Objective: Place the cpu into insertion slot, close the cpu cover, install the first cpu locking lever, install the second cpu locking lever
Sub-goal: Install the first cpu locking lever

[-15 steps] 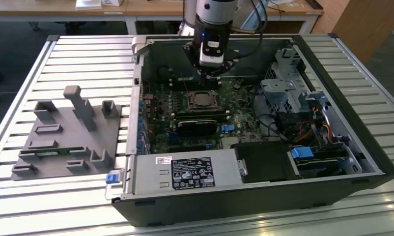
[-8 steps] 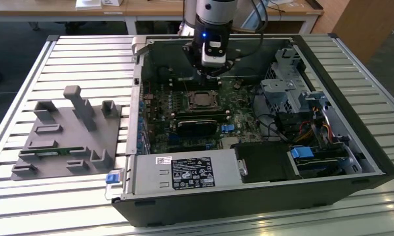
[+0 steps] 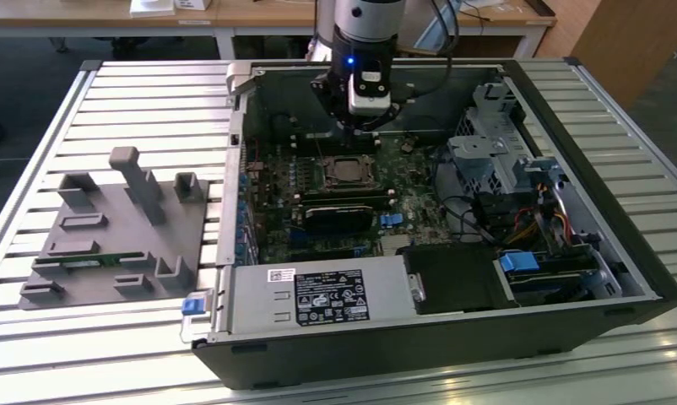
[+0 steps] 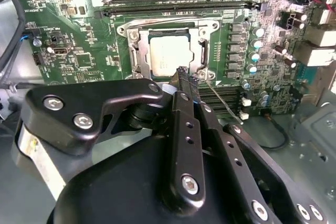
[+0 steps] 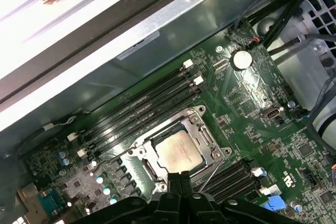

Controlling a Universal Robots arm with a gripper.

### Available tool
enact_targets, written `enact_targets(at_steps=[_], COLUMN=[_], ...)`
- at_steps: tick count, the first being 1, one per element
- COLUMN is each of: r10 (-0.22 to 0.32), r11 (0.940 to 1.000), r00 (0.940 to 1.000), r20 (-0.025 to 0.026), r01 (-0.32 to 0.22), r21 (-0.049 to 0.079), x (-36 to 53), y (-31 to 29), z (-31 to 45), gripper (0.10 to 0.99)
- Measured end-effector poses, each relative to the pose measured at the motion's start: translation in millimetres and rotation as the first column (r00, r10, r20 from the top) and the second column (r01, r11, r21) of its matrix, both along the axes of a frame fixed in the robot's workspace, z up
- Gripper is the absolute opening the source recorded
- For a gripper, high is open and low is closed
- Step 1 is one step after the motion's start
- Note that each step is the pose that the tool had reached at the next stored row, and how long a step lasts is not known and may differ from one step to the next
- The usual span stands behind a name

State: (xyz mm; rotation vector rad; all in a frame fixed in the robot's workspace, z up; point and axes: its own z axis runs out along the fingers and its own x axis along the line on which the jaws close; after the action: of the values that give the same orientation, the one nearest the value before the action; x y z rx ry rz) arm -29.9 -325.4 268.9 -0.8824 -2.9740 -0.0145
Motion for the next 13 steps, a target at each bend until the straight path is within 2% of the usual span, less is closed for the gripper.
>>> enact_targets(at_steps=[7,13], r10=[0.034,0.099], r11=[0.9994,0.9951], r00=[0.9994,0.9951], r20=[0.0057,0.007], r01=[-0.034,-0.099], r21=[0.0,0.0], x=[-2.8,-2.8], y=[-0.6,-0.7], z=[-0.1,-0.1], gripper=[0.114,0.114])
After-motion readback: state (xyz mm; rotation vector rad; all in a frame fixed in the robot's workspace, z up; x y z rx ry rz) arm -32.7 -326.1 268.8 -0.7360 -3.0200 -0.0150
